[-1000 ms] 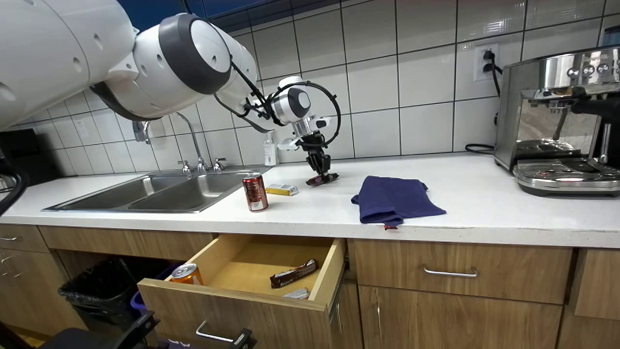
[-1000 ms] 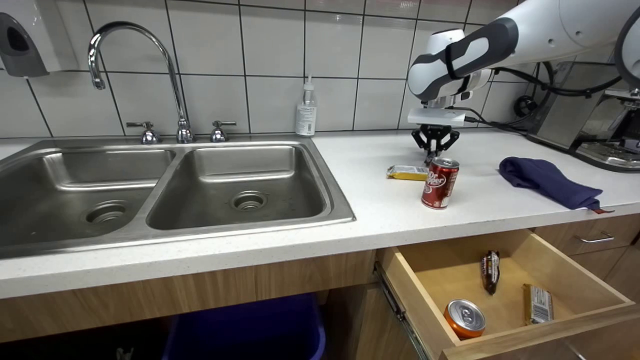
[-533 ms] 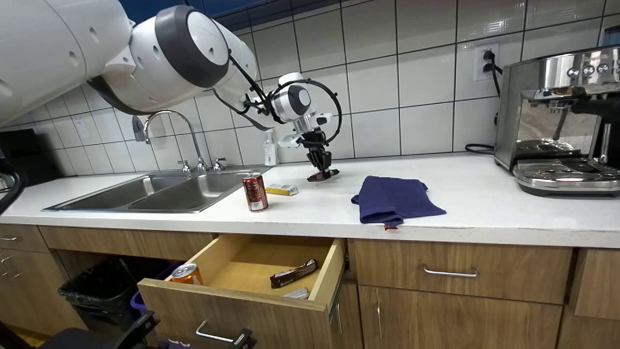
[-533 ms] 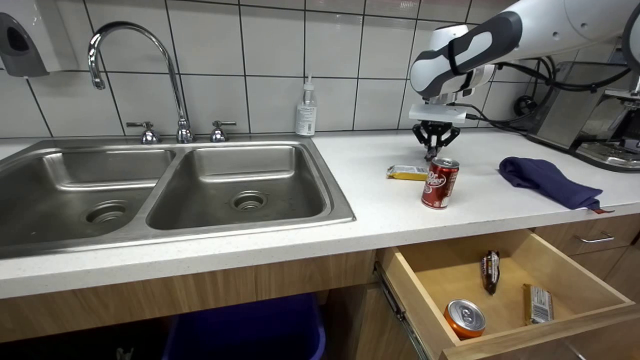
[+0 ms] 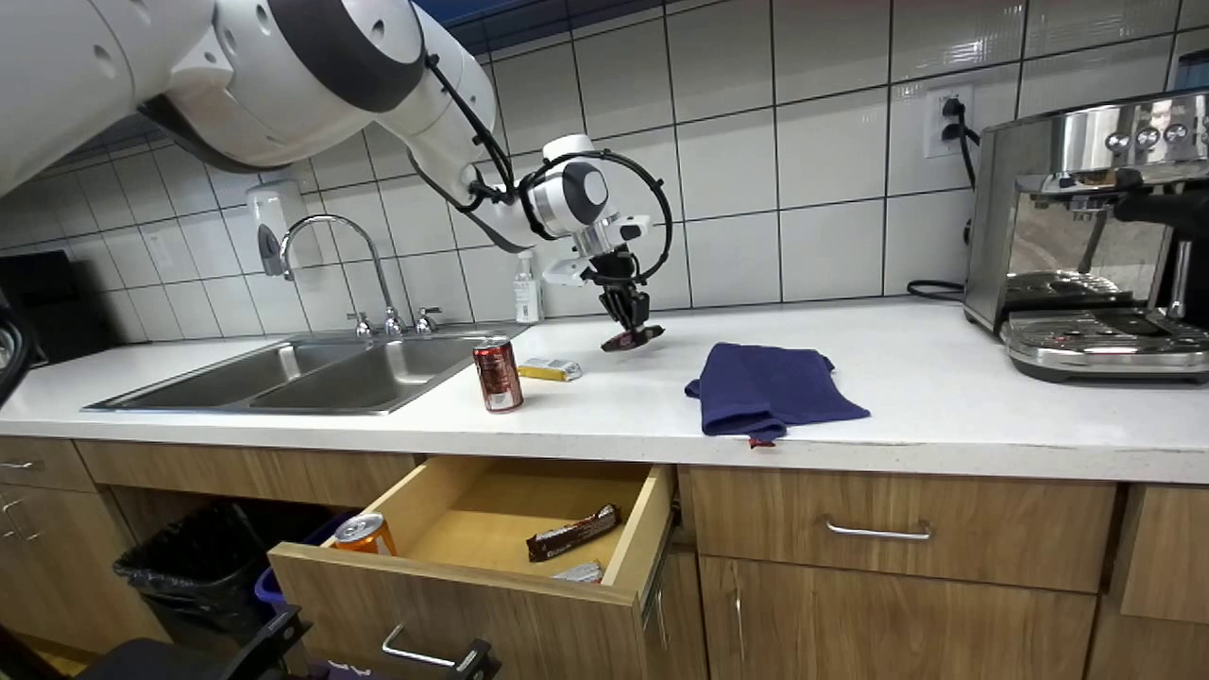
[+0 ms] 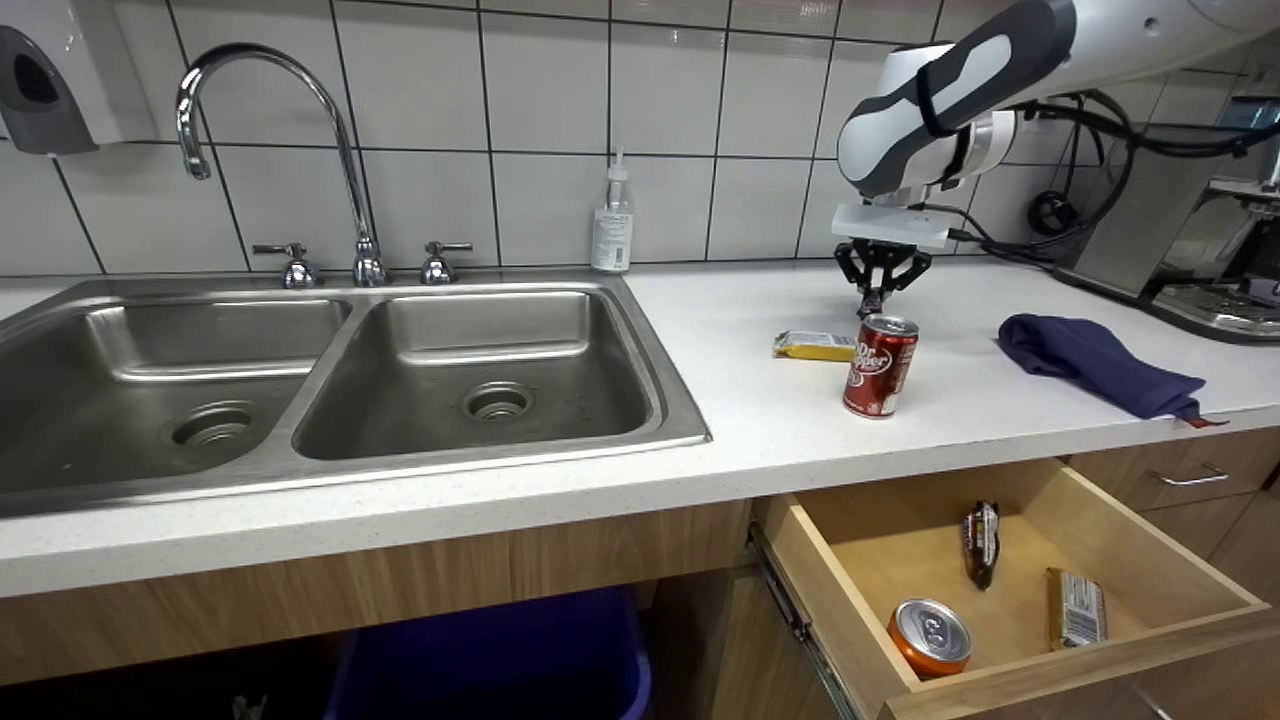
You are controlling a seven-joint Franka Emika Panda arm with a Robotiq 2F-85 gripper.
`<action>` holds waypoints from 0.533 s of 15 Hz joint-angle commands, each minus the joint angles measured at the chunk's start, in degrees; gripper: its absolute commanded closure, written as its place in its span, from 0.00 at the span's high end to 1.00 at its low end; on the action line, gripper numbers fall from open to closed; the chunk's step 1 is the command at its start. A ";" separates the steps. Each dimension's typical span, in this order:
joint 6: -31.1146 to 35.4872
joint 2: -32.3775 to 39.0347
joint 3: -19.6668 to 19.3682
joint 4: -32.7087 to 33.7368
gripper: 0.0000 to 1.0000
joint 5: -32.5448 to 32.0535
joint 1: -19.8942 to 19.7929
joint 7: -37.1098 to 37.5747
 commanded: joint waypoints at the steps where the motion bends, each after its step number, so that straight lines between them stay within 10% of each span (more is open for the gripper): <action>1: 5.67 -8.63 0.97 -13.56 0.04 0.06 0.13 -2.55; 8: 14.41 -18.91 0.67 -31.40 0.04 0.08 0.72 -5.27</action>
